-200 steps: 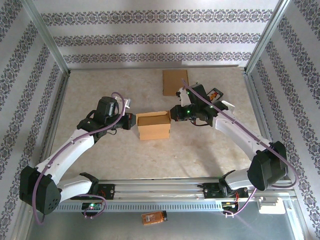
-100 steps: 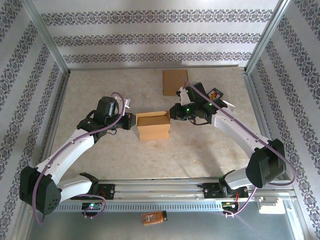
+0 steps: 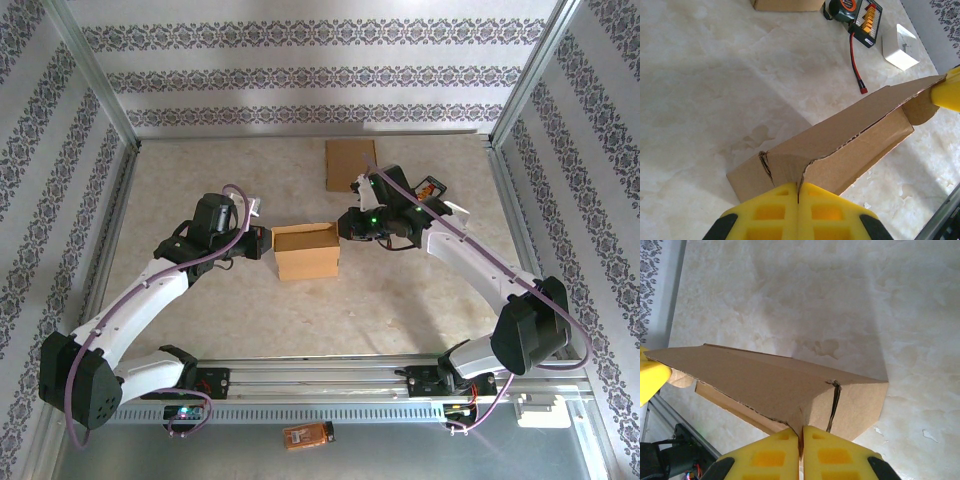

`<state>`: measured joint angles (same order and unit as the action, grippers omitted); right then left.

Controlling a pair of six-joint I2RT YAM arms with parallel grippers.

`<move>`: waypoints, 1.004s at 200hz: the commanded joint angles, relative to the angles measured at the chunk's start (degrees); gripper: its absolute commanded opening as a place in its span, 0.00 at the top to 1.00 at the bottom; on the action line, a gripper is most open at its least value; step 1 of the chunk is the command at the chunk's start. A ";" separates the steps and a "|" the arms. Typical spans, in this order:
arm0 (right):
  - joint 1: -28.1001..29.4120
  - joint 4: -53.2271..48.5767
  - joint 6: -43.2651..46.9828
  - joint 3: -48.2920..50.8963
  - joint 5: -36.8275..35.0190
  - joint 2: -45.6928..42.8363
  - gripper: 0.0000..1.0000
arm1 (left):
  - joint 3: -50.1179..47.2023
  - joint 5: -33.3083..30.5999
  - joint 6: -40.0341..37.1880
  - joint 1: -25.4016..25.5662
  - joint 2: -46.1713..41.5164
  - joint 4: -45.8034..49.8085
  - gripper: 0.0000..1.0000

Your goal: Fold the paper box

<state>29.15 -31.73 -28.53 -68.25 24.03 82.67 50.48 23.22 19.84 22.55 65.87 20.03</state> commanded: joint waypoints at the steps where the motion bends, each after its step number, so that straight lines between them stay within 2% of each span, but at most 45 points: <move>1: 1.21 -2.59 0.72 2.06 -2.44 0.43 0.90 | -0.04 0.17 0.94 0.71 -0.91 -3.50 1.00; 53: 3.35 -1.15 1.58 4.00 -3.22 0.98 0.90 | 0.05 0.95 2.66 0.66 -0.17 -4.50 1.00; 134: 3.51 -1.37 1.99 3.14 -3.51 0.64 0.90 | 0.74 0.67 4.98 0.67 0.27 -3.49 1.00; 201: 3.54 -1.32 1.87 3.21 -3.16 0.64 0.90 | 1.01 -1.41 3.17 0.68 1.61 0.32 1.00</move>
<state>31.77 -29.52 -27.05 -66.24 21.21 82.26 50.50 21.74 23.20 22.55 66.50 19.66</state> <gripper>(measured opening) 0.102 0.047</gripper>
